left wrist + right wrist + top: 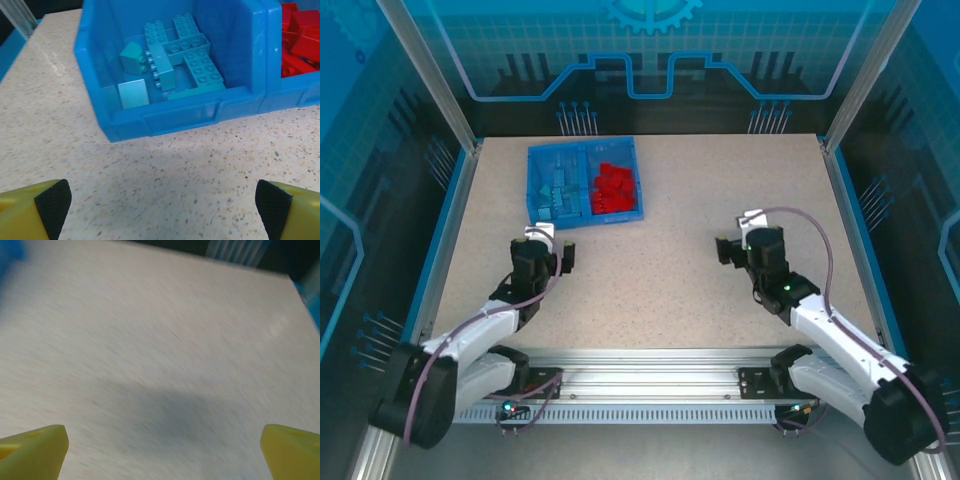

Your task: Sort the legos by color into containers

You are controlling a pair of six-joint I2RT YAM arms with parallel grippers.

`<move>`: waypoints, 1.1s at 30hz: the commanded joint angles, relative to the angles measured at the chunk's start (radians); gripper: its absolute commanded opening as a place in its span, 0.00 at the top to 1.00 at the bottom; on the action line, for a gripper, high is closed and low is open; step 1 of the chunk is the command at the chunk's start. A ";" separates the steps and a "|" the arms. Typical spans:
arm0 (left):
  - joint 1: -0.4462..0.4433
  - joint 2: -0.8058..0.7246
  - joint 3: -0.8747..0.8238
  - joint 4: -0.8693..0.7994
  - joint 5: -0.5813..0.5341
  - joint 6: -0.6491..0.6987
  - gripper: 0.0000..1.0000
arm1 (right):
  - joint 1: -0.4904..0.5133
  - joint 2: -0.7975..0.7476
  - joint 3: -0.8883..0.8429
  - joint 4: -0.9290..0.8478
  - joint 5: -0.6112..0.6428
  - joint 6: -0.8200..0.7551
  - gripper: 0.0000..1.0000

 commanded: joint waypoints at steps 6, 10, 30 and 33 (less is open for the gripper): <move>0.120 0.271 0.027 0.431 0.175 0.027 0.01 | -0.228 0.341 -0.091 0.646 -0.182 -0.037 0.00; 0.193 0.444 0.038 0.585 0.272 -0.008 0.01 | -0.287 0.551 -0.090 0.868 -0.277 -0.075 0.00; 0.248 0.426 0.107 0.413 0.353 -0.052 0.01 | -0.286 0.562 -0.038 0.774 -0.319 -0.088 0.00; 0.247 0.428 0.107 0.413 0.351 -0.052 0.01 | -0.280 0.561 -0.045 0.787 -0.312 -0.092 0.00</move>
